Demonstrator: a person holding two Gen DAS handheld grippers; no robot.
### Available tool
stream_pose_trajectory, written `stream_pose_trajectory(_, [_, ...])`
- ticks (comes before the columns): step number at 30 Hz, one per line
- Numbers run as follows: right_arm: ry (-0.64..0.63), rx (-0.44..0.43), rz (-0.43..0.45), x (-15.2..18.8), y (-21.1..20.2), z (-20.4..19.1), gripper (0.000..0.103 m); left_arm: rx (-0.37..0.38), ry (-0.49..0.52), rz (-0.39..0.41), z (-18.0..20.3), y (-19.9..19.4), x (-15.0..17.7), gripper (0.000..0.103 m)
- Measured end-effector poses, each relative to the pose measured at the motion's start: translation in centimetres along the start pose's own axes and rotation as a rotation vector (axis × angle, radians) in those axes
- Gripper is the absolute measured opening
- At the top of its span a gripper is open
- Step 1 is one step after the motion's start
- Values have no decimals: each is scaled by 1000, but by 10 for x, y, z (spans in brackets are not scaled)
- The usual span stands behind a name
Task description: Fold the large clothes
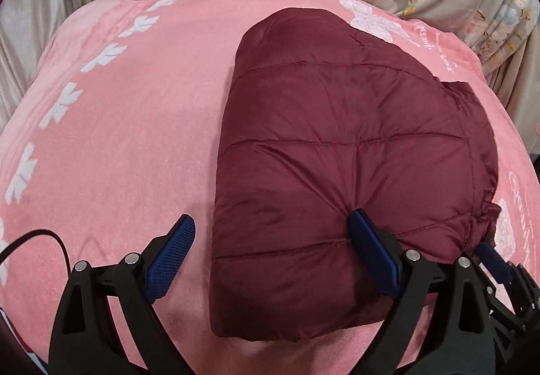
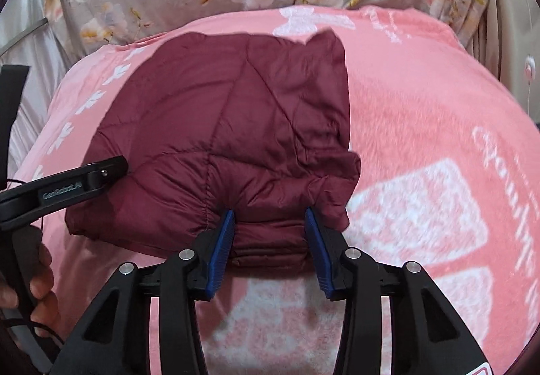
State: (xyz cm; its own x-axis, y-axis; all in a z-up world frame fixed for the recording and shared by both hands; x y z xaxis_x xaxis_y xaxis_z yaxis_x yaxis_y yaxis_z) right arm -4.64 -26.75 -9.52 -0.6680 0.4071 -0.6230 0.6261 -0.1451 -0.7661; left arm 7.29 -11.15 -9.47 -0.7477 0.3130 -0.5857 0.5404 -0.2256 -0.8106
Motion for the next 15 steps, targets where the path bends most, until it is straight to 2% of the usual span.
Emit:
stream_pose_trajectory(3, [7,-5,4,2,3,1,40,-20,12,14,3,3,2,91])
stream_pose_trajectory(6, [6,-2,4,-2,-7,2,41,-8,-11,3,1,3,1,91])
stream_pose_trajectory(8, [39,-6,46,-9,-21,6,46,24,-44,-21,-5,-2,-2,91])
stream_pose_trajectory(10, [98,-22,91,-18,-36,19,61,35,-63,-21,-9,-7,-7,90])
stream_pose_trajectory(12, [150,-40,101,-26,-38,30,64,37,-74,-12,-11,-10,-12,90])
stream_pose_trajectory(15, [216,-78,49,-39,-18,44,64,61,-89,-33,-10,-2,-26,91])
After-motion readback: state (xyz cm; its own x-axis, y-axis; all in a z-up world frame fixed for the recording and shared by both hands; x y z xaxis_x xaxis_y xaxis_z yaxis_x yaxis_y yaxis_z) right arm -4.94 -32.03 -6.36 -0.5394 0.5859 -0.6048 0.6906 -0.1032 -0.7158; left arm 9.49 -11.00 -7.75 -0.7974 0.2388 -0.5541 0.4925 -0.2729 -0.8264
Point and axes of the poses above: each gripper's, at about its wrist camera, not at the fingertips, and y roughly the way its jaws point, z to its right, x to its underside, the point moved 1 cm from there along y, roughly the way its jaws point, and after that the axes turned 4 degrees about y, right-handed, at the moved point
